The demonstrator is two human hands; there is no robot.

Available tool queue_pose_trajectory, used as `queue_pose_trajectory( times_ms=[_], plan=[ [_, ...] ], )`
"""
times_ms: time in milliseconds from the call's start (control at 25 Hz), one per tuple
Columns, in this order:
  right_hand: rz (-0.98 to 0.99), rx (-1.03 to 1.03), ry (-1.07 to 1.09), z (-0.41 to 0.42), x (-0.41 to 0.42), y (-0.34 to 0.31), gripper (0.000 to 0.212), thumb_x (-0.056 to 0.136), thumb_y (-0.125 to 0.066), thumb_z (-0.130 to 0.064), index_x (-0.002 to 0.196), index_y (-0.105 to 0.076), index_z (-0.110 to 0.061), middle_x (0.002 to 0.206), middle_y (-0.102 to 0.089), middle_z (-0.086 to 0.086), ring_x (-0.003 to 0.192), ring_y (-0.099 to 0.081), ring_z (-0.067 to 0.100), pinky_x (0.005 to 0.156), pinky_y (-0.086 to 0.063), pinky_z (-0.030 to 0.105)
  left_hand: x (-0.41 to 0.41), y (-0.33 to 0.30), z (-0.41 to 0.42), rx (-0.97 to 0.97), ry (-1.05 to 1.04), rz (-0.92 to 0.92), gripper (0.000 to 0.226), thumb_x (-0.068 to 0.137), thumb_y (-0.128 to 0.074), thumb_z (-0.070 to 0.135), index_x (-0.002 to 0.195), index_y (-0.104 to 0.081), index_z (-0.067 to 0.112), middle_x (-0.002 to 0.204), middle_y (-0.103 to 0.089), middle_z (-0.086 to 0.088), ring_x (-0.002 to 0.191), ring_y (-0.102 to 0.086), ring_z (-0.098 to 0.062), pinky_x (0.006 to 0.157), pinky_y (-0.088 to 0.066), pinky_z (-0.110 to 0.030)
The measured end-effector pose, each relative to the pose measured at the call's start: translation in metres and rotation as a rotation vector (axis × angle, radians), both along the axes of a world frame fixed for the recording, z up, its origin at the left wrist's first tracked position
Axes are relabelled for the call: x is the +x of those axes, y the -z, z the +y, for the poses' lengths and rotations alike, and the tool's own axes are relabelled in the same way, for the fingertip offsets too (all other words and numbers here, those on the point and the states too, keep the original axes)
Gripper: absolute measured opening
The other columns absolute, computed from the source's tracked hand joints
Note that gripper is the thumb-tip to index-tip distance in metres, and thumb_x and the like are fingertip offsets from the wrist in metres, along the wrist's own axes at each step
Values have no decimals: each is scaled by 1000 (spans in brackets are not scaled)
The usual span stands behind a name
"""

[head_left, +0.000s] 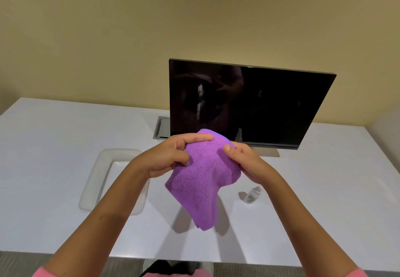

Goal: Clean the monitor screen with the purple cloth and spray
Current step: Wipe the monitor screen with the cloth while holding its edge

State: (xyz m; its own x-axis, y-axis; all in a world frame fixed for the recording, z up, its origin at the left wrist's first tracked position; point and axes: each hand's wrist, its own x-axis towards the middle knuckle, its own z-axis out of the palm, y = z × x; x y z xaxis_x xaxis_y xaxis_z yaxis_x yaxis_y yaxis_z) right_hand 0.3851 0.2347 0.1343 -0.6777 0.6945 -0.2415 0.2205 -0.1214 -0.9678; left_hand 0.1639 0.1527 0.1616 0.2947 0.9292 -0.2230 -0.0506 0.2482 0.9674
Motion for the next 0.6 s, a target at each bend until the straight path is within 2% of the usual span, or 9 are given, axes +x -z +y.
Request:
queue_pose_trajectory(
  times_ms=[80, 160, 280, 440, 520, 600],
  plan=[
    [-25, -84, -44, 1, -11, -6, 63, 59, -81, -60, 98, -71, -11, 98, -71, 10, 94, -67, 27, 86, -52, 44, -16, -2, 6, 0, 13, -25, 76, 65, -44, -10, 129, -57, 28, 126, -62, 4, 101, -57, -16, 77, -45, -25],
    [2, -179, -48, -2, -21, -8, 57, 60, -86, -49, 99, -72, -9, 100, -71, 13, 94, -68, 31, 82, -56, 40, -32, 0, 11, 0, 5, -55, 78, 68, -46, -11, 133, -52, 31, 129, -60, -4, 108, -57, -19, 82, -45, -30],
    [111, -309, 70, -11, -39, -11, 34, 73, -78, -34, 99, -74, -12, 102, -71, 14, 93, -69, 29, 77, -57, 37, -54, 3, 19, -1, -6, -55, 76, 71, -50, -9, 135, -49, 32, 127, -59, -9, 106, -59, -21, 81, -46, -33],
    [217, -406, 305, -23, -63, -16, 26, 80, -72, -30, 99, -74, -13, 103, -71, 14, 93, -69, 30, 79, -58, 41, -76, 3, 33, 19, -60, -8, 55, 81, -57, 3, 129, -54, 30, 119, -65, 1, 104, -65, -17, 79, -53, -27],
    [245, -414, 415, -27, -72, -18, 31, 79, -69, -31, 104, -71, -13, 103, -72, 13, 92, -70, 29, 74, -58, 39, -87, 0, 43, 43, -212, 60, 35, 86, -57, 4, 115, -63, 24, 111, -69, -2, 99, -67, -19, 78, -55, -29],
    [273, -379, 501, -31, -80, -17, 34, 80, -66, -33, 106, -71, -12, 104, -72, 13, 93, -70, 28, 70, -58, 36, -98, -3, 51, 85, -422, 121, 28, 86, -49, 0, 85, -70, 19, 89, -71, -4, 83, -66, -21, 68, -54, -28]
  ],
)
